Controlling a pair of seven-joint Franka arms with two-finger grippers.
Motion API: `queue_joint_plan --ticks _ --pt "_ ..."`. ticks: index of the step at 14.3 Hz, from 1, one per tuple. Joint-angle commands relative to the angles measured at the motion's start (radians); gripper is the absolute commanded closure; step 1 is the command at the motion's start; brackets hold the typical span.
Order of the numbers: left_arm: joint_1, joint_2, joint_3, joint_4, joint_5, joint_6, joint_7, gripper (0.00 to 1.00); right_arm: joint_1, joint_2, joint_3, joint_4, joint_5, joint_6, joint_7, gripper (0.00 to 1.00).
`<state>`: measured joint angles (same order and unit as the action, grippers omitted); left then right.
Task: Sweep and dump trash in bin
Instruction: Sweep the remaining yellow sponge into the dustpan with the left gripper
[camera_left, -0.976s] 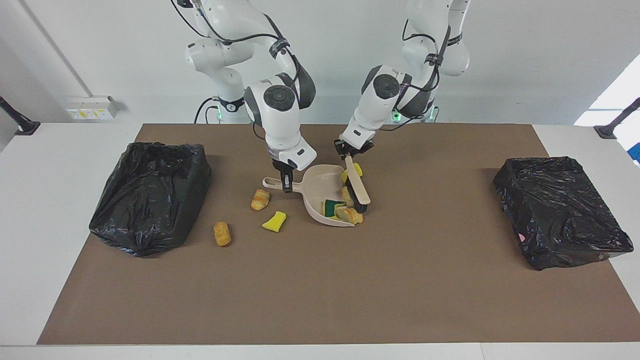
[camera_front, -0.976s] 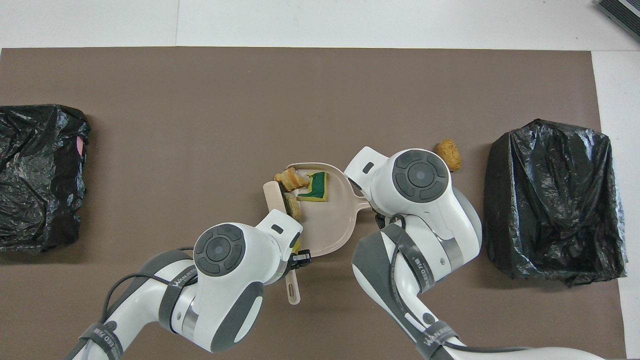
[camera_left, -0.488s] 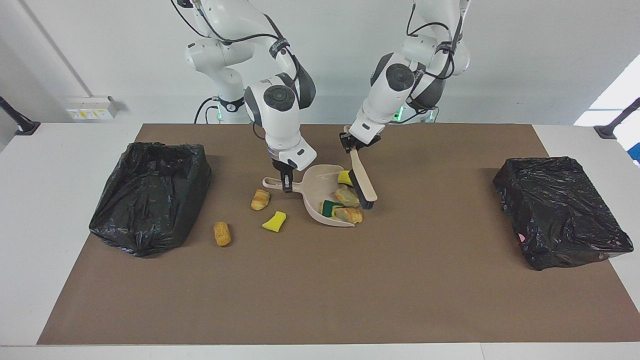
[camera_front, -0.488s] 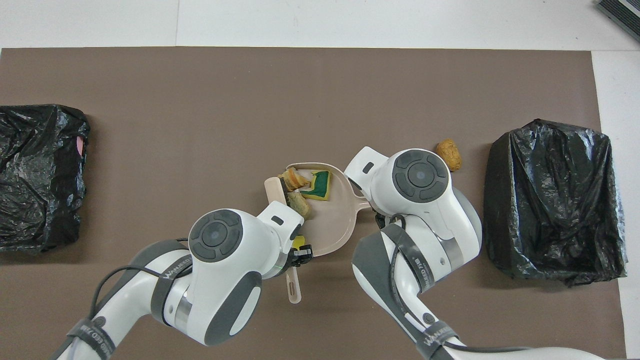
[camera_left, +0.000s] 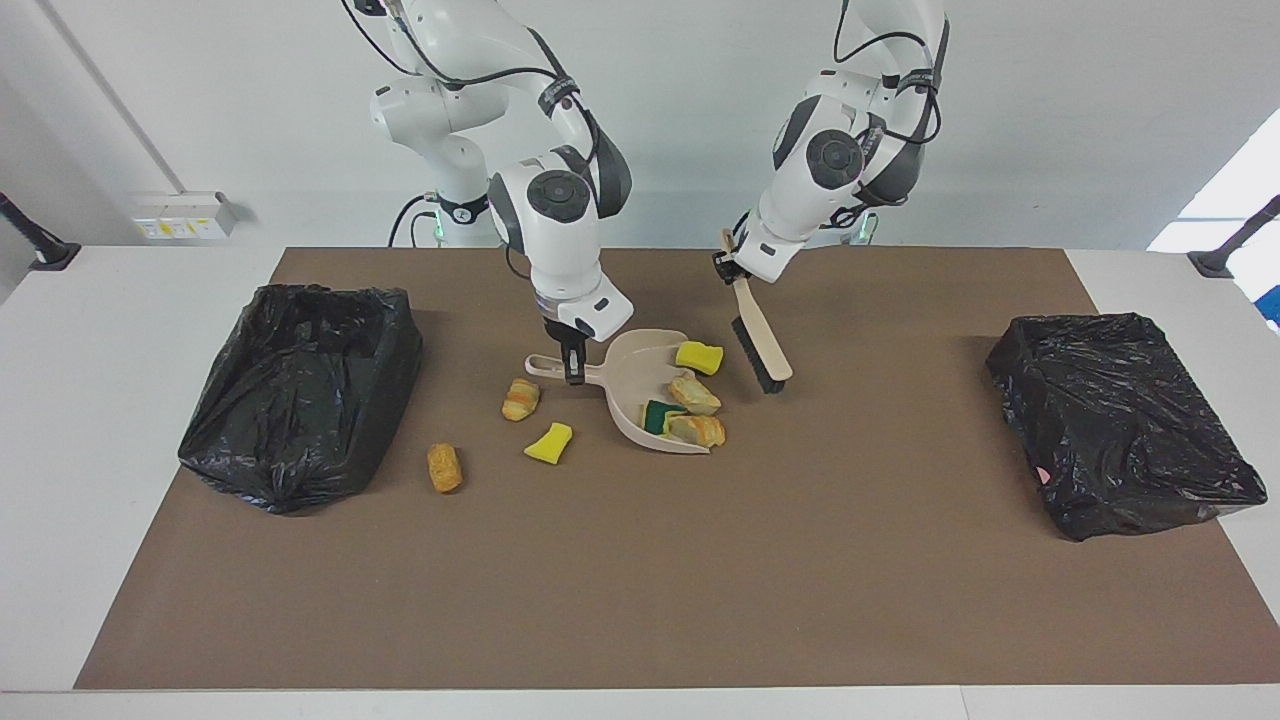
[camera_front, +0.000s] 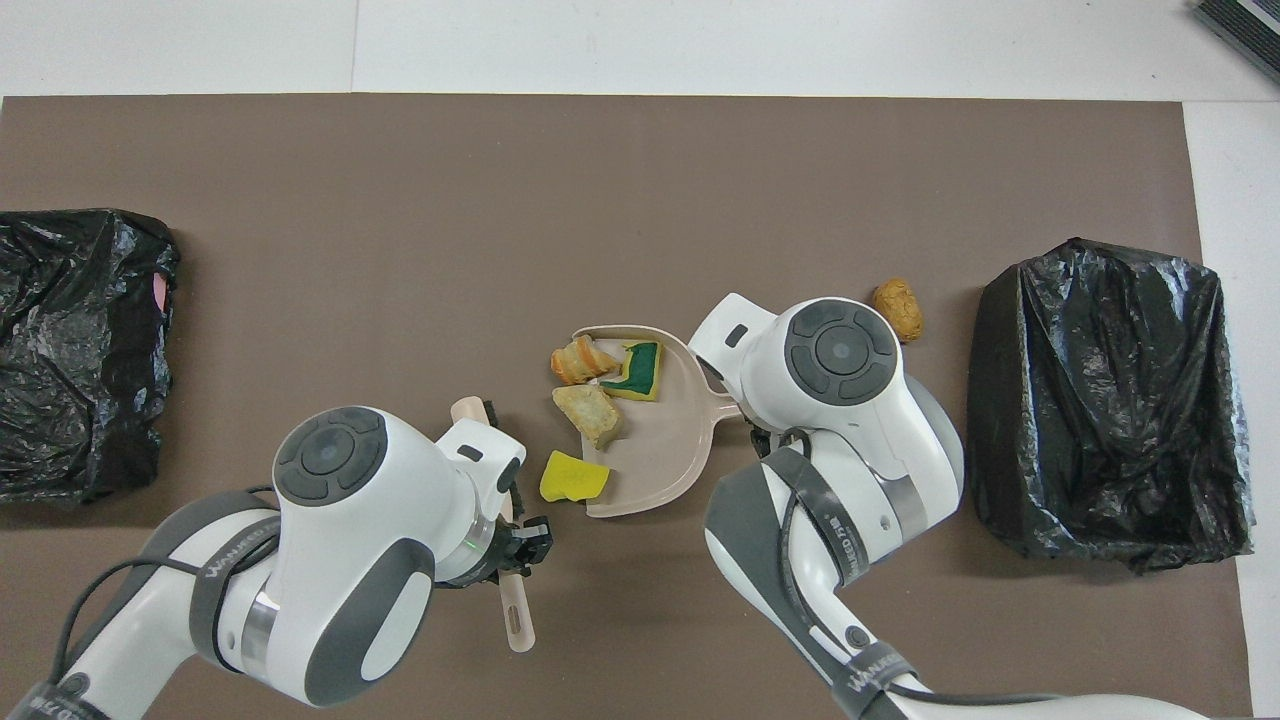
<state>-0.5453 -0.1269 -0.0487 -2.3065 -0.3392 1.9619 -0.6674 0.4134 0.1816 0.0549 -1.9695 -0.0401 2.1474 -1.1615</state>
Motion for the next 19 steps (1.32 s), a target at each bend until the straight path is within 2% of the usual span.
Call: queue_joint_plan --ticks 1,4,8,10,12,14,17,19 --pt "-0.071 0.018 0.0 -0.073 -0.012 0.136 -0.063 1.0 -0.005 -0.025 0.005 -0.038 -0.02 0.015 -0.027 1.0" --pt "-0.123 0.052 -0.002 -0.073 -0.018 0.236 -0.072 1.0 -0.011 -0.027 0.006 -0.049 -0.015 0.037 -0.032 1.0" --pt "-0.203 0.07 -0.002 -0.057 -0.109 0.352 -0.064 1.0 -0.011 -0.042 0.006 -0.098 0.003 0.109 -0.021 1.0" --pt "-0.211 0.084 -0.002 -0.028 -0.118 0.351 -0.069 1.0 -0.011 -0.04 0.008 -0.098 0.037 0.124 -0.012 1.0" --pt "-0.206 0.081 0.0 -0.022 -0.116 0.293 -0.06 1.0 -0.011 -0.04 0.008 -0.103 0.075 0.141 -0.012 1.0" --pt "-0.188 0.064 0.007 0.019 -0.095 0.156 -0.054 1.0 -0.013 -0.04 0.006 -0.103 0.075 0.141 -0.014 1.0" --pt "-0.133 0.064 0.007 0.156 0.031 -0.128 -0.051 1.0 -0.013 -0.04 0.006 -0.103 0.075 0.14 -0.018 1.0" --pt "-0.113 0.067 0.007 0.191 0.078 -0.179 -0.049 1.0 -0.013 -0.04 0.006 -0.1 0.075 0.132 -0.02 1.0"
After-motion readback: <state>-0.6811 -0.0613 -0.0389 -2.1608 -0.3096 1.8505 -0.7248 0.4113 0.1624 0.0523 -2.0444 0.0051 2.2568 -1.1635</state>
